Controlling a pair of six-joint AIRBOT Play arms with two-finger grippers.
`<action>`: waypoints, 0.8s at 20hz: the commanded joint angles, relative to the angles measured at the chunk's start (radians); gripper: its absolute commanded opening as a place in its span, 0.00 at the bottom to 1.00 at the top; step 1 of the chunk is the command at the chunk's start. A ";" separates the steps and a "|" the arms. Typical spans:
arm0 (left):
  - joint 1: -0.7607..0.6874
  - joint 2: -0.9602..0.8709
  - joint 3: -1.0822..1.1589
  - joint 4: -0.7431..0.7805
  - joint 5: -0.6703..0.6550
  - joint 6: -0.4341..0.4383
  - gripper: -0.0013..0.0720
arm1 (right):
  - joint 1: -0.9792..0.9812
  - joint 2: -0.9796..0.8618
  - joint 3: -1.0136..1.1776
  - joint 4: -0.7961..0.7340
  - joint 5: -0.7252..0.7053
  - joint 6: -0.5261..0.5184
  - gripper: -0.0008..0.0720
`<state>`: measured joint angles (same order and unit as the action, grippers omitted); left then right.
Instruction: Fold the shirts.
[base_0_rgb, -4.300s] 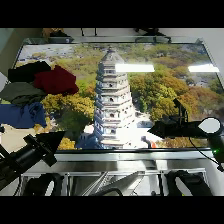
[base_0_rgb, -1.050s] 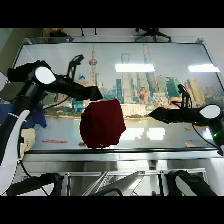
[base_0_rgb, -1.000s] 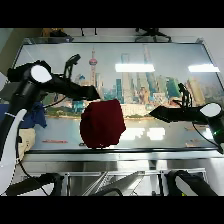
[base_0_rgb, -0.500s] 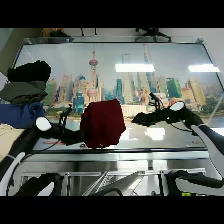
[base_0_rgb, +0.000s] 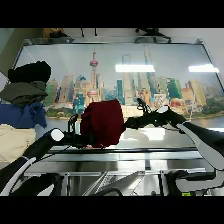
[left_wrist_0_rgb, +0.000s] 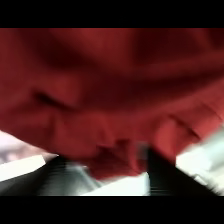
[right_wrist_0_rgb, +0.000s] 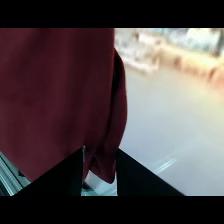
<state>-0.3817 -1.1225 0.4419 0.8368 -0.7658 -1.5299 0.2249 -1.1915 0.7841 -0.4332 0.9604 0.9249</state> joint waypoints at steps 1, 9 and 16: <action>-0.017 -0.107 0.092 0.010 -0.004 0.042 0.26 | 0.012 -0.005 0.001 0.018 -0.010 -0.014 0.18; 0.129 0.079 0.496 0.161 -0.248 0.029 0.03 | -0.241 0.146 0.285 0.033 0.233 -0.008 0.03; 0.157 0.333 1.086 0.156 -0.323 0.002 0.03 | -0.417 0.439 0.871 0.251 0.447 -0.009 0.03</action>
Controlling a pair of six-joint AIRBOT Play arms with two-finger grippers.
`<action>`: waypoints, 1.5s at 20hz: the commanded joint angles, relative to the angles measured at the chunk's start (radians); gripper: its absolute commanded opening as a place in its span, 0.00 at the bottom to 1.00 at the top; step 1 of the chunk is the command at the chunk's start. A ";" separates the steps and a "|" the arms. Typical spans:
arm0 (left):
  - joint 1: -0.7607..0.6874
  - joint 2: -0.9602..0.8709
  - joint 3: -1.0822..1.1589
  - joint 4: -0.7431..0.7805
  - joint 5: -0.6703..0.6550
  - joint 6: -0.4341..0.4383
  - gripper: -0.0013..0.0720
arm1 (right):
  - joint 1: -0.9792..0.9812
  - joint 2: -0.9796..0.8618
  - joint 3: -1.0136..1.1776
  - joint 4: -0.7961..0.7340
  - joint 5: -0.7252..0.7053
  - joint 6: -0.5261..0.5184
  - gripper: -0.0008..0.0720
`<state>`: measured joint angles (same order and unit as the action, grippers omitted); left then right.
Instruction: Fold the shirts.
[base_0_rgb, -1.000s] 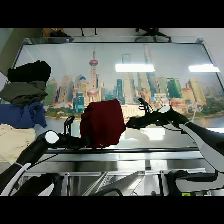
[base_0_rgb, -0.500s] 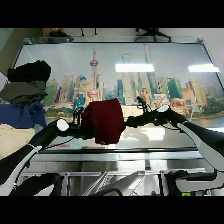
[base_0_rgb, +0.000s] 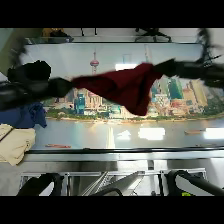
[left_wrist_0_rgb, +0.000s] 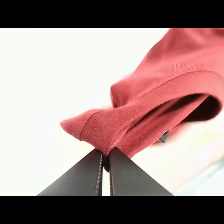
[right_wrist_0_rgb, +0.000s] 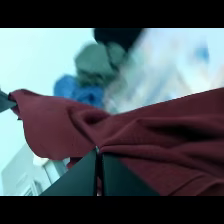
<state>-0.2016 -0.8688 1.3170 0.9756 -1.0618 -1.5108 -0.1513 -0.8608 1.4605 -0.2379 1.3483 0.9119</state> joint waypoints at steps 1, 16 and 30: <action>-0.064 0.095 0.251 0.018 -0.027 -0.019 0.03 | -0.040 0.148 0.223 0.055 0.055 0.004 0.03; -0.301 -0.269 -0.333 0.052 0.129 -0.037 0.04 | -0.040 0.084 -0.744 -0.156 -0.086 -0.159 0.12; 0.169 -0.518 -0.267 0.047 -0.133 0.124 0.95 | -0.261 0.056 -0.848 -0.331 -0.137 -0.025 0.77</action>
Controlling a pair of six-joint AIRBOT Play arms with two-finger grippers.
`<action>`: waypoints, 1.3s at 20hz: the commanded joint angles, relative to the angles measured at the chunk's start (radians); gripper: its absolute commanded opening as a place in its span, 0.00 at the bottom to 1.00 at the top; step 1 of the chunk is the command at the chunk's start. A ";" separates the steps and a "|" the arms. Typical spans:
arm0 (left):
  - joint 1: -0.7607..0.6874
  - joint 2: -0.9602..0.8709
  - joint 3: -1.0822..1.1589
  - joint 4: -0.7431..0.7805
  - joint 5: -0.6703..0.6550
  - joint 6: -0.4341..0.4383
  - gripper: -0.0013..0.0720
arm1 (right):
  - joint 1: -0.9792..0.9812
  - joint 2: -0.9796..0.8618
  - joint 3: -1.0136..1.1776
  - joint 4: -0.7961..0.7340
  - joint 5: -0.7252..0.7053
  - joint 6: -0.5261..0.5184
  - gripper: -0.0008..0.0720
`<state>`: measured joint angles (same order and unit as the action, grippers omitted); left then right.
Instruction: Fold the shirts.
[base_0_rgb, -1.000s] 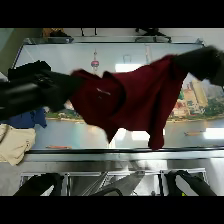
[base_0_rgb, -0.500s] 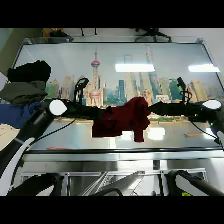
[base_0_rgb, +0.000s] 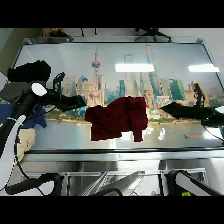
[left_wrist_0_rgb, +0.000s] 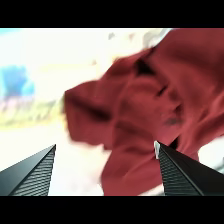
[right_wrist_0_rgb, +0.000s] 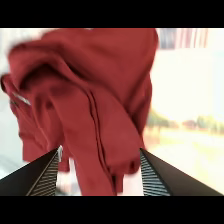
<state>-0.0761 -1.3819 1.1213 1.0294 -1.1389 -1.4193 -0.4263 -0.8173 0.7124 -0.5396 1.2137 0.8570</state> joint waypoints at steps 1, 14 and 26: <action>0.025 -0.006 -0.134 -0.010 -0.018 0.039 0.95 | 0.046 0.013 -0.155 -0.029 -0.039 0.030 0.77; -0.348 -0.058 -0.312 -0.010 0.344 0.027 0.95 | 0.505 -0.155 -0.253 0.031 -0.293 0.057 0.76; -0.224 0.194 0.237 0.000 0.084 0.006 0.03 | 0.314 0.015 0.395 0.108 0.044 0.103 0.03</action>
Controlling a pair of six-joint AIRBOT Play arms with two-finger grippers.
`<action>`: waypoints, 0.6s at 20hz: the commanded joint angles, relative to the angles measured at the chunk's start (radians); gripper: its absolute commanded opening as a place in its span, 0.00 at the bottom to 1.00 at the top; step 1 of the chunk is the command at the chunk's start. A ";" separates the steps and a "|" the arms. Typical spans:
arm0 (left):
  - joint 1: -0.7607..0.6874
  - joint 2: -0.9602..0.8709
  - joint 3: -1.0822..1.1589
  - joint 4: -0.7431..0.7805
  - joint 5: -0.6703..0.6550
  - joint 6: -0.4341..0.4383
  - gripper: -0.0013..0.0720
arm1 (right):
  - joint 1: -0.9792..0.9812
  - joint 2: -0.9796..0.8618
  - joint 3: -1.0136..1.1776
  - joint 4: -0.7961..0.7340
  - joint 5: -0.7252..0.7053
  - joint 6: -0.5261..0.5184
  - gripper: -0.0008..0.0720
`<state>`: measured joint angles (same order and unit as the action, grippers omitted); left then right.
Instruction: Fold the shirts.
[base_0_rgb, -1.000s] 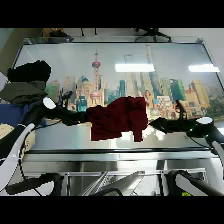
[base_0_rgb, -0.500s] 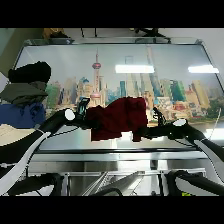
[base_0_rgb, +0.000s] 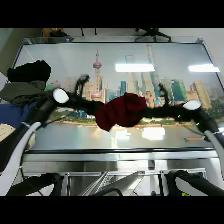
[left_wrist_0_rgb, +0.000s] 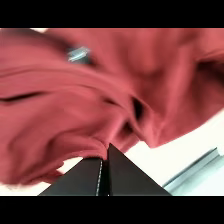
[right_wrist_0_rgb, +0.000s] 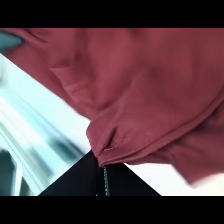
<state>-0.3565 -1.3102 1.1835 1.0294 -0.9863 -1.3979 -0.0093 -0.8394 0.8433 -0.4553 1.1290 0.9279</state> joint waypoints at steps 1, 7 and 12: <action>0.090 0.183 0.254 -0.001 -0.073 -0.031 0.03 | -0.162 0.037 0.395 0.047 0.164 0.043 0.03; 0.335 0.458 0.747 -0.002 -0.238 -0.047 0.04 | -0.448 0.059 1.092 0.116 0.200 0.072 0.03; 0.496 0.592 0.861 -0.004 -0.234 -0.019 0.03 | -0.452 0.134 1.217 0.109 0.126 0.064 0.03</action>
<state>0.0551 -0.7864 1.9717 1.0248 -1.2015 -1.4372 -0.4404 -0.7391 1.9724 -0.3424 1.2778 0.9928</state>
